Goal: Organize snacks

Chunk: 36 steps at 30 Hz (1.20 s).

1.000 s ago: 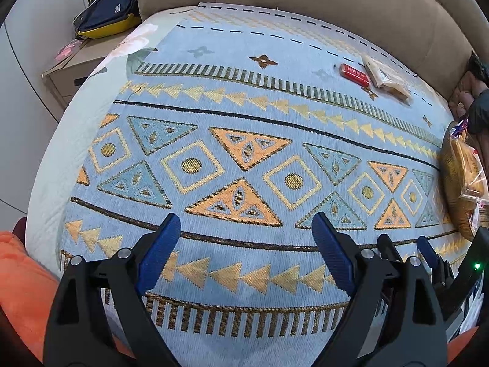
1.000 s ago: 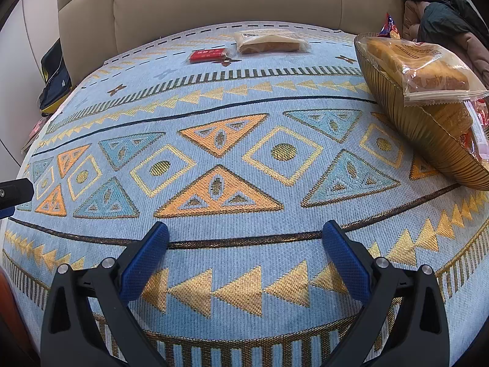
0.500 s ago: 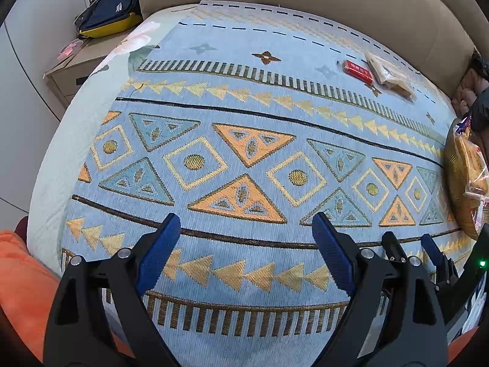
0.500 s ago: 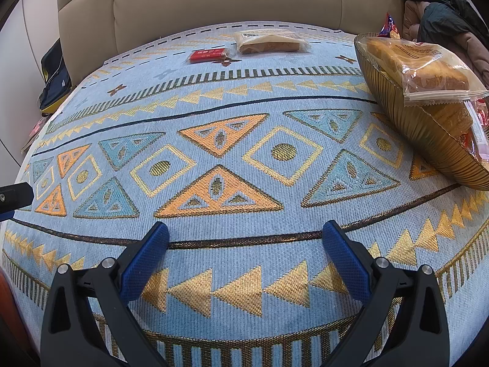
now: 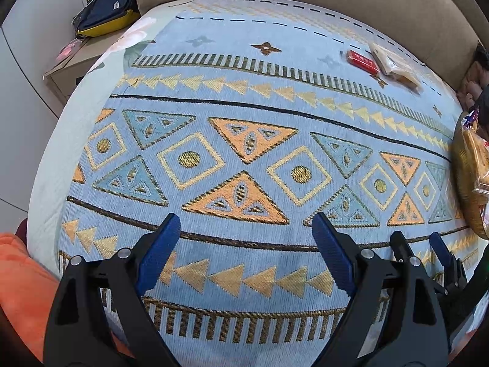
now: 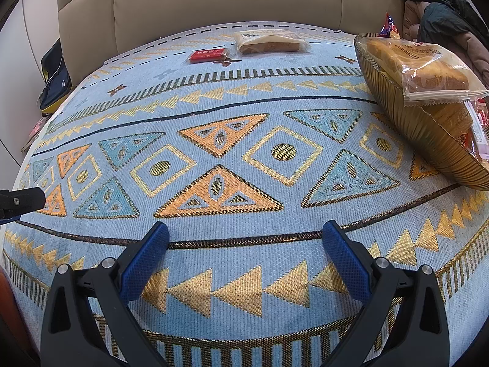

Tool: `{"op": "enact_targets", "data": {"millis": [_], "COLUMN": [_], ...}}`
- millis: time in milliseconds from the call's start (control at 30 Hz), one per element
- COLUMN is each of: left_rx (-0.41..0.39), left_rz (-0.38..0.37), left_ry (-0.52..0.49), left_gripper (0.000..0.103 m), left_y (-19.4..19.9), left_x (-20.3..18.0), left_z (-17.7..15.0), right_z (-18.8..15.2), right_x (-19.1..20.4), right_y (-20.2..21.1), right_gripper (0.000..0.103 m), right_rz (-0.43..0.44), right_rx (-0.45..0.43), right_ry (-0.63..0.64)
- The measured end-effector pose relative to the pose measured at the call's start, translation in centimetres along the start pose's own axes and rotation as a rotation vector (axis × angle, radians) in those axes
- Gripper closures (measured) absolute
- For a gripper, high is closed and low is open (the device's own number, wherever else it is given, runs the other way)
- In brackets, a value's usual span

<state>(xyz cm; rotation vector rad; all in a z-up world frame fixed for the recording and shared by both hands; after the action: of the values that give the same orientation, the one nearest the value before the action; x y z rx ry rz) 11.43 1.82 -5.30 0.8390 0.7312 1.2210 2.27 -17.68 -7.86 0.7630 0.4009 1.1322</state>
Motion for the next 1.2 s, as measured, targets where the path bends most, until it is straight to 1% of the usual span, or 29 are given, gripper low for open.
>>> {"op": "enact_targets", "data": {"millis": [200, 333, 367, 433, 533, 567, 600, 667, 700, 733, 800, 867, 933, 967, 1000, 1067, 1100, 1133, 1200], "left_rx": [0.027, 0.035, 0.034, 0.035, 0.041, 0.045, 0.049, 0.038, 0.024, 0.014, -0.019, -0.049, -0.056, -0.058, -0.065, -0.071, -0.068, -0.062, -0.072], "left_rz": [-0.026, -0.029, -0.03, -0.028, -0.022, -0.024, -0.028, -0.046, -0.057, -0.066, -0.096, -0.113, -0.148, -0.171, -0.183, -0.209, -0.216, -0.221, -0.215], "left_ry": [0.023, 0.006, 0.002, 0.0, -0.005, -0.011, -0.017, -0.04, -0.054, -0.063, -0.084, -0.107, -0.139, -0.144, -0.136, -0.132, -0.158, -0.212, -0.288], "left_gripper": [0.015, 0.015, 0.015, 0.015, 0.015, 0.015, 0.015, 0.015, 0.015, 0.015, 0.015, 0.015, 0.013, 0.013, 0.013, 0.013, 0.013, 0.013, 0.013], "left_y": [-0.7, -1.0, -1.1, -1.1, -1.5, -1.5, -1.5, -1.0, -0.6, -0.4, 0.0, -0.2, -0.9, -1.4, -2.1, -3.7, -4.4, -5.6, -7.1], "left_x": [-0.1, -0.6, -0.6, -0.7, -1.0, -1.2, -1.5, -2.3, -2.8, -3.1, -4.3, -5.6, -7.5, -8.6, -9.4, -11.2, -12.1, -13.4, -14.8], "left_z": [-0.1, -0.3, -0.3, -0.3, -0.2, -0.1, 0.0, 0.9, 1.8, 2.6, 5.4, 8.3, 10.9, 12.4, 13.7, 16.2, 17.0, 17.8, 19.2], "right_z": [0.0, 0.1, 0.1, 0.2, 0.5, 0.6, 0.5, 0.5, 0.8, 1.4, 4.2, 9.1, 14.4, 16.9, 19.8, 23.0, 24.3, 25.8, 26.5], "right_x": [0.1, 0.0, 0.0, 0.0, -0.3, -0.3, -0.1, 0.3, 0.7, 1.0, 1.4, 1.1, -0.1, -0.9, -1.9, -3.7, -4.5, -5.4, -6.2], "right_y": [0.0, 0.0, 0.1, 0.0, -1.0, -1.3, -1.6, -2.0, -1.9, -1.7, -0.6, 0.6, 0.9, 0.6, -0.3, -2.5, -3.8, -5.9, -9.0], "right_gripper": [0.005, 0.005, 0.005, 0.005, 0.005, 0.005, 0.005, 0.005, 0.005, 0.005, 0.005, 0.005, 0.005, 0.005, 0.005, 0.005, 0.005, 0.005, 0.005], "right_rz": [0.001, 0.009, 0.022, 0.04, 0.049, 0.049, 0.044, 0.026, 0.028, 0.056, 0.106, 0.115, 0.108, 0.105, 0.1, 0.067, 0.054, 0.055, 0.074], "right_rx": [-0.002, 0.01, 0.033, 0.131, 0.308, 0.345, 0.386, 0.44, 0.473, 0.48, 0.431, 0.337, 0.258, 0.228, 0.218, 0.247, 0.263, 0.286, 0.36], "right_ry": [-0.002, -0.005, -0.003, -0.029, -0.085, -0.085, -0.055, 0.025, 0.059, 0.055, 0.034, 0.045, 0.035, 0.021, 0.009, -0.006, -0.023, -0.036, -0.04]}}
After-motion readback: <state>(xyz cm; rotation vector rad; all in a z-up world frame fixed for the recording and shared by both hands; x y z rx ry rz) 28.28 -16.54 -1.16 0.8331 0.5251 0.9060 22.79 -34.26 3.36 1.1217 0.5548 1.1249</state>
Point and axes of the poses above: each gripper's, at about its wrist camera, not at the fingertips, and y roughly against the way its jaws point, x to its left, z to its top, the point moved 10 cm from there along -y, roughly the way its jaws point, and after that the axes turned 5 degrees about -x, right-handed, at the moved point
